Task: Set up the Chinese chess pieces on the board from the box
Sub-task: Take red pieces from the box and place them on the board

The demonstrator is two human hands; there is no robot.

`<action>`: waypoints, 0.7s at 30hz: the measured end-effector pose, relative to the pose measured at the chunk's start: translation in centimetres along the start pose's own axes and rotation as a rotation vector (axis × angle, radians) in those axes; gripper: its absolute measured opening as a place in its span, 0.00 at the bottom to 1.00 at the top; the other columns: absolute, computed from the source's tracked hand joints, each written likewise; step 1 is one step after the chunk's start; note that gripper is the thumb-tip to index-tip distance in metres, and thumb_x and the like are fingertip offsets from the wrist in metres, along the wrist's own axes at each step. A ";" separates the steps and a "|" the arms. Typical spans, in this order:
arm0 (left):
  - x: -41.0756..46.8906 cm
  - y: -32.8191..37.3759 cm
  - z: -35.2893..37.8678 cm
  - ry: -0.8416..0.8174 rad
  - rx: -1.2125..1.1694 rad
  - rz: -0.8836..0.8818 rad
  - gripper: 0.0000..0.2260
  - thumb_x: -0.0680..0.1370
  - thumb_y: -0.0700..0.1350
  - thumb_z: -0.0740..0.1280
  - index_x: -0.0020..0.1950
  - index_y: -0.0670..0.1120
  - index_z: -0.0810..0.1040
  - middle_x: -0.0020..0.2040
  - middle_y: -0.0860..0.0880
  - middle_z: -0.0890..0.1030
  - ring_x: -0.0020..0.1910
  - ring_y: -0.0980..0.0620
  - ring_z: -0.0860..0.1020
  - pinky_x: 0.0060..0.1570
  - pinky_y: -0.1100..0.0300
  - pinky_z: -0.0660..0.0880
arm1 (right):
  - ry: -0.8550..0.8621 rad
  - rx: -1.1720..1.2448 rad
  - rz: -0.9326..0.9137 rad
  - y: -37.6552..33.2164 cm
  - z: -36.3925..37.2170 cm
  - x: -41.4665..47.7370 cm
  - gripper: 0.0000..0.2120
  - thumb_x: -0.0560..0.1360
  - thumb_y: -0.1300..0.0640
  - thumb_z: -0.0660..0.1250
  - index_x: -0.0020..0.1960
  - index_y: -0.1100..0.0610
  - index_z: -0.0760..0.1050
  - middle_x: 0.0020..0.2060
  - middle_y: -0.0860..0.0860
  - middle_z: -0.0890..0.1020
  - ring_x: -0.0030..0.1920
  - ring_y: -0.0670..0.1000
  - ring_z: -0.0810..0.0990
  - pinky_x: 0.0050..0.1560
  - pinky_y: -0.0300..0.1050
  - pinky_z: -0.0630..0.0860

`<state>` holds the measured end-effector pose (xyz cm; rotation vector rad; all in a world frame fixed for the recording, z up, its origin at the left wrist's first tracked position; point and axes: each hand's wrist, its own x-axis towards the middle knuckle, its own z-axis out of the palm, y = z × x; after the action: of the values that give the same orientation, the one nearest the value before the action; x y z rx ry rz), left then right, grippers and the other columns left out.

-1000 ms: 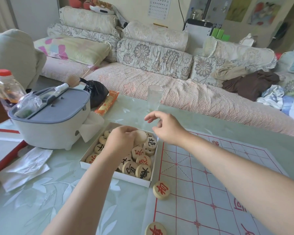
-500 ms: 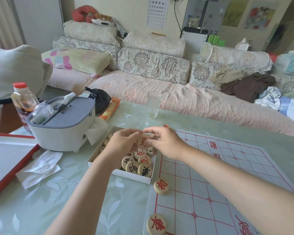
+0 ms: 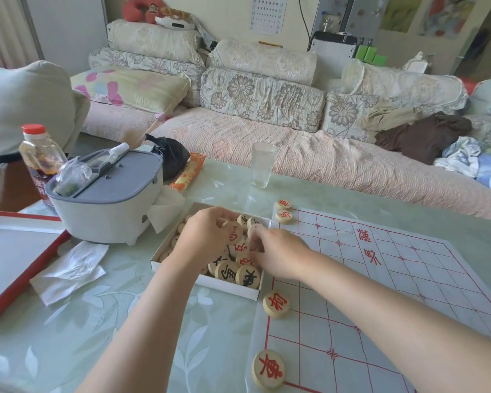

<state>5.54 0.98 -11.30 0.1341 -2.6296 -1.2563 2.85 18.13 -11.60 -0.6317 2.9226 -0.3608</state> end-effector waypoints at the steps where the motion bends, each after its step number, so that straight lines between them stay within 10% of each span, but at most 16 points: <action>1: 0.1 0.1 0.1 0.000 0.010 -0.002 0.09 0.77 0.44 0.64 0.53 0.55 0.80 0.40 0.59 0.79 0.38 0.61 0.78 0.33 0.66 0.73 | -0.008 0.048 0.009 0.0 0.1 0.1 0.04 0.76 0.51 0.65 0.49 0.45 0.70 0.49 0.46 0.79 0.51 0.52 0.78 0.51 0.49 0.77; 13: -0.7 1.9 2.1 0.003 0.067 0.084 0.14 0.78 0.48 0.63 0.63 0.54 0.74 0.51 0.54 0.80 0.47 0.53 0.77 0.43 0.59 0.75 | 0.191 0.417 0.126 4.3 -2.2 -2.2 0.08 0.78 0.50 0.69 0.54 0.48 0.72 0.43 0.46 0.75 0.38 0.48 0.75 0.37 0.42 0.69; 21: -3.0 4.8 5.9 -0.127 0.075 0.215 0.10 0.79 0.46 0.63 0.59 0.54 0.76 0.50 0.55 0.80 0.40 0.60 0.76 0.34 0.70 0.68 | -0.033 0.393 0.216 9.5 -2.7 -10.6 0.08 0.77 0.54 0.70 0.55 0.52 0.81 0.44 0.44 0.82 0.37 0.40 0.77 0.37 0.31 0.68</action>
<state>7.15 9.03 -11.66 -0.2178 -2.7107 -1.1290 8.22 31.56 -10.62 -0.2608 2.7330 -0.8558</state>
